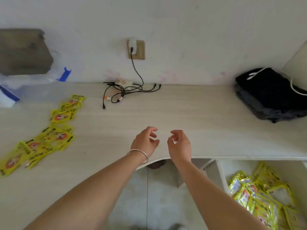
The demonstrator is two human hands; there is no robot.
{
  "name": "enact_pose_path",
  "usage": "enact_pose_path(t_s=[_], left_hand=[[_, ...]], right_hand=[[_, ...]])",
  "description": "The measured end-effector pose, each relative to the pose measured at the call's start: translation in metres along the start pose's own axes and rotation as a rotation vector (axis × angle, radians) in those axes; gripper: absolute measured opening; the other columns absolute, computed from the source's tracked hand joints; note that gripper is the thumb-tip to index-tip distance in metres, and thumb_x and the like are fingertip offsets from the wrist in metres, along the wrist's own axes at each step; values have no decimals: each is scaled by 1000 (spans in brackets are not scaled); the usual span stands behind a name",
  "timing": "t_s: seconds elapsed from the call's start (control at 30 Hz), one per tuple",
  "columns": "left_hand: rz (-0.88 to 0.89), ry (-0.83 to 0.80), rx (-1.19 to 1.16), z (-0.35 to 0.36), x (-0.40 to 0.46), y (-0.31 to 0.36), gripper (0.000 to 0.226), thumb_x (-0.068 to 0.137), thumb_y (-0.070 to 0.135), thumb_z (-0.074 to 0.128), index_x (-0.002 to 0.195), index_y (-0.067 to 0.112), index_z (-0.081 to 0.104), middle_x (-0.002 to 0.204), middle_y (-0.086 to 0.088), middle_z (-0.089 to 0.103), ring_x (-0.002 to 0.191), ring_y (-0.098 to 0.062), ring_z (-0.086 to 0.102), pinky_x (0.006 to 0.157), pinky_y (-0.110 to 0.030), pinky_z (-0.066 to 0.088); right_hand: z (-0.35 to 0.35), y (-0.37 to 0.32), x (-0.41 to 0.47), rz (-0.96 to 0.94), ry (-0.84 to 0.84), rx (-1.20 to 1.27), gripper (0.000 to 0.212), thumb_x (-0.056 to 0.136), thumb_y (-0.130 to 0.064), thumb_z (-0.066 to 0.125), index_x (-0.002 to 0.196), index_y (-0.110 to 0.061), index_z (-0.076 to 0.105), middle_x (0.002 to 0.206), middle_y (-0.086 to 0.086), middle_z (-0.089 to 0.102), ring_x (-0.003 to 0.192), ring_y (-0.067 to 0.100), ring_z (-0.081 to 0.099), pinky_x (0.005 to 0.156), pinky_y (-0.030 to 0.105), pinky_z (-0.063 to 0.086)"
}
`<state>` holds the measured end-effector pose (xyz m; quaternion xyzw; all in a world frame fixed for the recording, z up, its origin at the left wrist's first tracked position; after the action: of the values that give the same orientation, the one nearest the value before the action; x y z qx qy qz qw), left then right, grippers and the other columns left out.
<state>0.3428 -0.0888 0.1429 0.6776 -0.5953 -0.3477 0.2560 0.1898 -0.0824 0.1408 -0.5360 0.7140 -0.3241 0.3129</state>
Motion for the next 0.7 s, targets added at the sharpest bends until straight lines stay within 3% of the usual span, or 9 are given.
enact_pose_path(t_s=[0.27,0.5,0.63,0.7], left_hand=[[-224,247,-86,-154,-19,-127,39,85,19,65,121,21,52,96,7,57,79,-14,60,80,-29,50],[-493,436,-194,-237,-46,-241,38,84,18,64,121,22,54,93,6,56,76,-16,57,70,-27,46],[-668,562,-263,-271,-59,-307,35,84,17,65,118,15,57,94,3,58,86,-19,60,81,-35,50],[-770,623,-223,-287,-68,-335,34,84,20,65,117,14,59,108,-3,61,104,-22,59,92,-34,46]], right_hand=[[144,-115,-24,-158,-273,-42,25,89,-14,50,113,-20,57,99,-6,58,102,17,56,82,30,48],[275,-181,-47,-290,-560,-139,26,88,-15,50,112,-21,58,96,-6,57,103,17,56,81,30,47],[351,-204,-53,-349,-729,-244,30,88,-14,50,116,-21,56,108,-2,60,108,18,55,86,35,49],[383,-209,-52,-383,-786,-313,33,90,-11,47,121,-20,53,119,1,58,113,22,53,90,36,46]])
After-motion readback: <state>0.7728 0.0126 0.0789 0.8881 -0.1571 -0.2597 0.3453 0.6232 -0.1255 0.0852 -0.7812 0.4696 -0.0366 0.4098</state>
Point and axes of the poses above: each hand's wrist, its own x-axis towards the middle knuckle, its own z-axis out of the palm, y = z × x, the point moved 9 cm from there along x, towards the middle knuckle
